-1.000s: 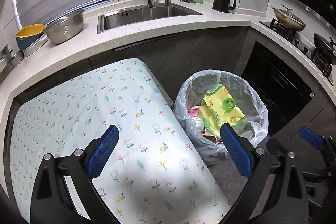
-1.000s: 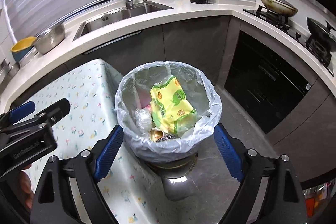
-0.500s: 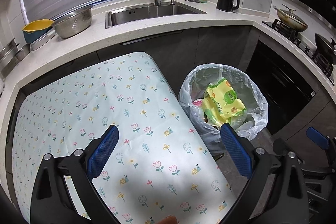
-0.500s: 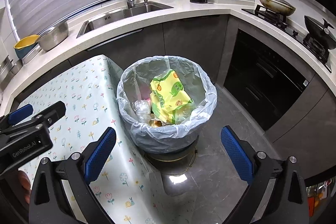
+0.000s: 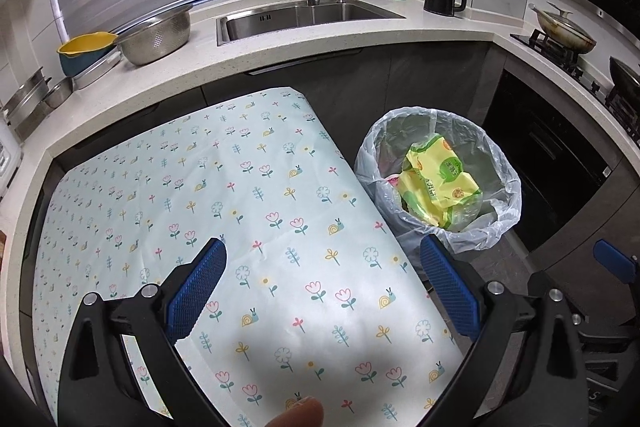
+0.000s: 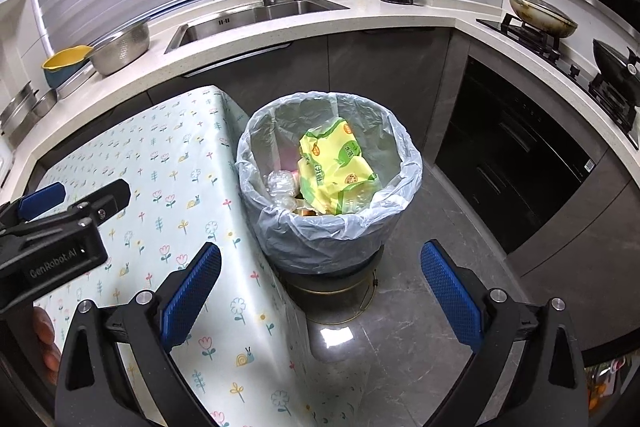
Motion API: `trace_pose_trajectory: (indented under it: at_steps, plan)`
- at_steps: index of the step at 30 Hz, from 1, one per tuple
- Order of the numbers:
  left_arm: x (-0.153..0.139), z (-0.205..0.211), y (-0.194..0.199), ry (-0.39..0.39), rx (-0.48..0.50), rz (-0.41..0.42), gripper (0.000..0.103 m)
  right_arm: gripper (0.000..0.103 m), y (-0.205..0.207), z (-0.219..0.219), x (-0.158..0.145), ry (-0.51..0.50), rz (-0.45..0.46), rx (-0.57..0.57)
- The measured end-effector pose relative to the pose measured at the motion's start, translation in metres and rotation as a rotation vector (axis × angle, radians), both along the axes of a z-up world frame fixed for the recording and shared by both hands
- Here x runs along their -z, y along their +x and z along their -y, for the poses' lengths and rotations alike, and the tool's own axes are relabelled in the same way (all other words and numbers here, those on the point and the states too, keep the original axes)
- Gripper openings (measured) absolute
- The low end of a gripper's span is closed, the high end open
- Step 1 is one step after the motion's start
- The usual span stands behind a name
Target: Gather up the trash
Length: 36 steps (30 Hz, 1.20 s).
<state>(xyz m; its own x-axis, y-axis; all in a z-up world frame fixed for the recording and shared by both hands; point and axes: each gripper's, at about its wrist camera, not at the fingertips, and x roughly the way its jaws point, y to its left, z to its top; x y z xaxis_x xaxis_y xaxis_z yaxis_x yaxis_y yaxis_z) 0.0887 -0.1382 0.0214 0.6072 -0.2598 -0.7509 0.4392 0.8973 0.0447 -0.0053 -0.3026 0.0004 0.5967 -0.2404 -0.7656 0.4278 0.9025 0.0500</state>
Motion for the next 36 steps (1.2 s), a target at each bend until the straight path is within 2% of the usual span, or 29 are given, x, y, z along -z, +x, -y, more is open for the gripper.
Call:
trace_pose_trajectory:
  at_steps: [9,36]
  plan:
    - [0.003,-0.005,0.001,0.011,-0.026,-0.020,0.093,0.096,0.002,-0.005,-0.003,-0.014,0.011,-0.032]
    - [0.006,-0.002,0.007,0.038,-0.051,0.005,0.093,0.096,0.019,-0.003,-0.003,-0.010,0.011,-0.045]
